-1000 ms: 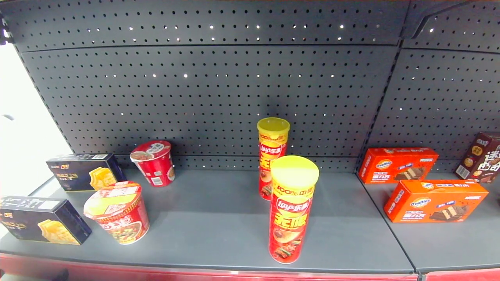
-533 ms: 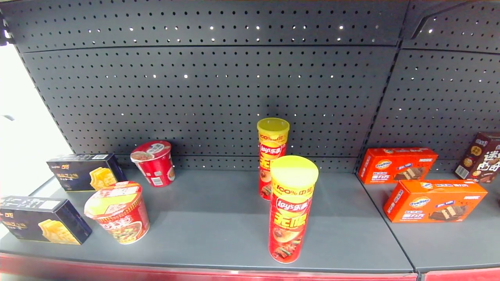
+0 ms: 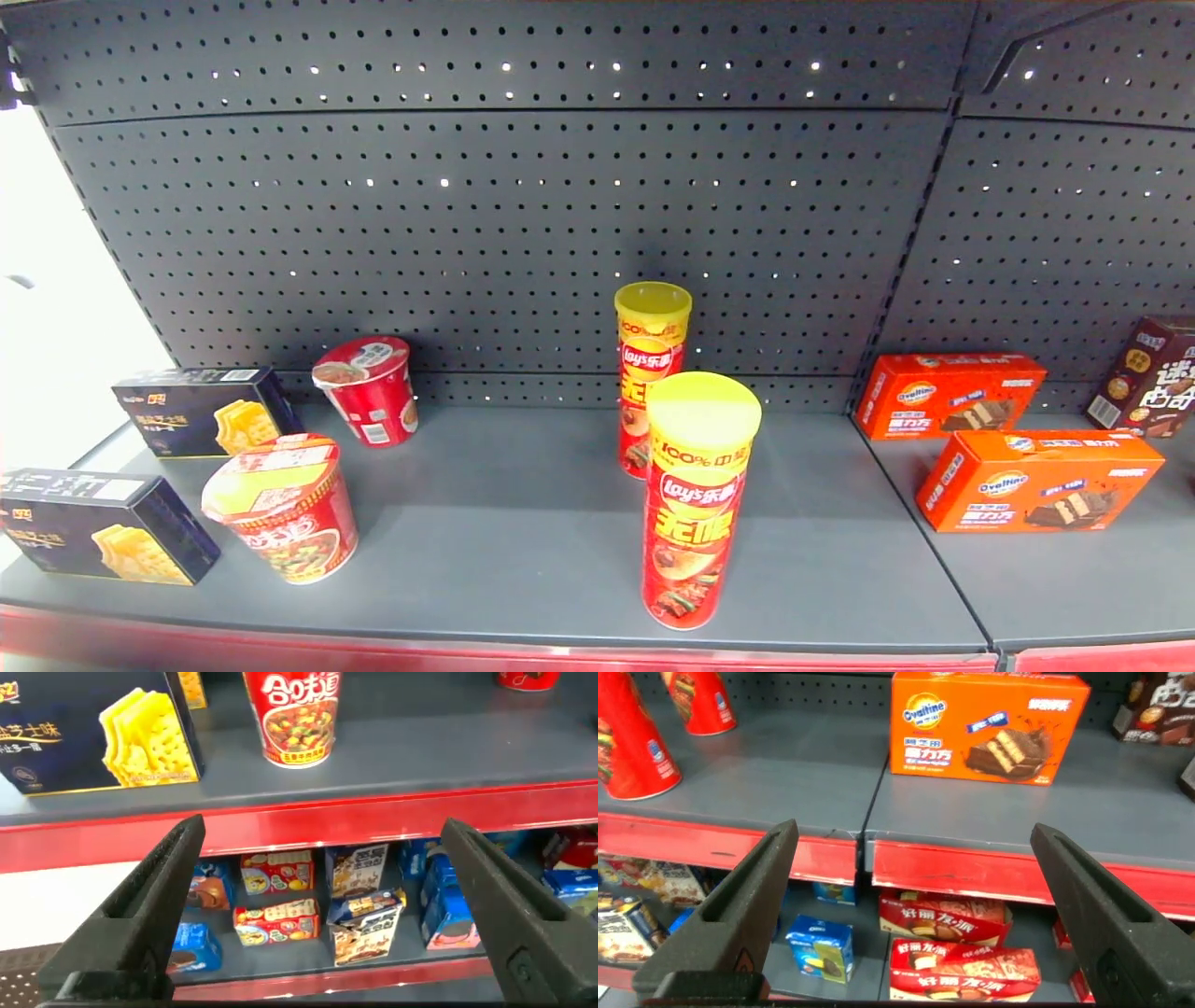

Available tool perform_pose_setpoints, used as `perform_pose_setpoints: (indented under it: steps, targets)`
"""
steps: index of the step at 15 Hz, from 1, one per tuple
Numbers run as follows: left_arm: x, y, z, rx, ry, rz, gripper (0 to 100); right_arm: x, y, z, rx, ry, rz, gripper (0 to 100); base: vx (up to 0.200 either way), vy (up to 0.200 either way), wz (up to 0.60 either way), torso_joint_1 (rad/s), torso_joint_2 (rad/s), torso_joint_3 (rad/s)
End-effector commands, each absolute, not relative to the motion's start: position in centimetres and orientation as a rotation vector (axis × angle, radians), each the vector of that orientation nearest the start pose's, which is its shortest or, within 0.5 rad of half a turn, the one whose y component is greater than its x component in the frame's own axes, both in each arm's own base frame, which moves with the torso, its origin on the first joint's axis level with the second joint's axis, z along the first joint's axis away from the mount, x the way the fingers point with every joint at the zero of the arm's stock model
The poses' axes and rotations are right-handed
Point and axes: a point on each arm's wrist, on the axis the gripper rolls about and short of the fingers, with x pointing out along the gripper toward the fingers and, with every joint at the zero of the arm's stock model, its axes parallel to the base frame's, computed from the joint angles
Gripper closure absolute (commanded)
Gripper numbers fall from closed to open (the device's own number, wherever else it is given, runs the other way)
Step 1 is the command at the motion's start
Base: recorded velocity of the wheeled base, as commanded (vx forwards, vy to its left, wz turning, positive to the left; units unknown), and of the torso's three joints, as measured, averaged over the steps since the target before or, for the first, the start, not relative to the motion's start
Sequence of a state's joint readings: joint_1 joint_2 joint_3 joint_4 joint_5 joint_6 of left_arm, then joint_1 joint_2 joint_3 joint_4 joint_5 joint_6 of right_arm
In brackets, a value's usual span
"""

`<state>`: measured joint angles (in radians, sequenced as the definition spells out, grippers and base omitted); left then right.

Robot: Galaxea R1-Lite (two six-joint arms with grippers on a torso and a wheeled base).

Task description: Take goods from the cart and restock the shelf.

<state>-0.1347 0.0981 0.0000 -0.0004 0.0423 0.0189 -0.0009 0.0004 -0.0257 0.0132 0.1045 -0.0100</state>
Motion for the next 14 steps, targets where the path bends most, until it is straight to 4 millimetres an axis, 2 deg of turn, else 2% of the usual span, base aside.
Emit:
perform_pose_setpoints:
  steps: [1, 2, 3, 4, 6, 7, 8, 9, 11, 14]
  targets:
    - [-1.4, 0.3, 7.7, 0.027, 0.105, -0.081, 0, -2.7, 0.2, 9.0, -0.021, -0.041, 0.066, 0, 0.0, 0.0, 0.0, 0.0, 0.0, 0.0]
    - [-1.4, 0.3, 7.7, 0.024, 0.105, -0.077, 0, -2.8, 0.1, 14.5, -0.021, -0.077, 0.064, 0, 0.0, 0.0, 0.0, 0.0, 0.0, 0.0]
    - [-1.4, 0.3, 7.7, 0.022, 0.105, -0.077, 0, 0.0, 0.2, 17.6, -0.014, 0.034, 0.112, 0, 0.0, 0.0, 0.0, 0.0, 0.0, 0.0]
    - [-1.4, 0.3, 7.7, 0.022, 0.105, -0.08, 0, 0.9, 0.3, 18.7, -0.031, -0.018, 0.158, 0, 0.0, 0.0, 0.0, 0.0, 0.0, 0.0]
    - [-1.5, 0.3, 7.8, 0.012, 0.105, -0.075, 0, 1.4, 0.5, 18.3, -0.102, -0.006, 0.264, 0, 0.0, 0.0, 0.0, 0.0, 0.0, 0.0]
    - [-1.5, 0.3, 7.8, 0.012, 0.105, -0.075, 0, 1.4, 0.5, 18.3, -0.102, -0.006, 0.264, 0, 0.0, 0.0, 0.0, 0.0, 0.0, 0.0]
    - [-1.4, 0.4, 7.8, -0.021, 0.105, -0.05, 0, 1.7, 0.7, 17.9, -0.103, 0.03, 0.37, 0, 0.0, 0.0, 0.0, 0.0, 0.0, 0.0]
    - [-1.4, 0.4, 7.8, -0.019, 0.104, -0.051, 0, 2.3, 0.9, 18.0, -0.106, 0.071, 0.392, 0, 0.0, 0.0, 0.0, 0.0, 0.0, 0.0]
    - [-1.4, 0.4, 7.8, -0.019, 0.104, -0.051, 0, 5.4, 1.8, 19.4, -0.116, 0.172, 0.423, 0, 0.0, 0.0, 0.0, 0.0, 0.0, 0.0]
    - [-1.4, 0.4, 7.8, -0.021, 0.106, -0.049, 0, 9.0, 3.6, 18.6, -0.143, 0.314, 0.484, 0, 0.0, 0.0, 0.0, 0.0, 0.0, 0.0]
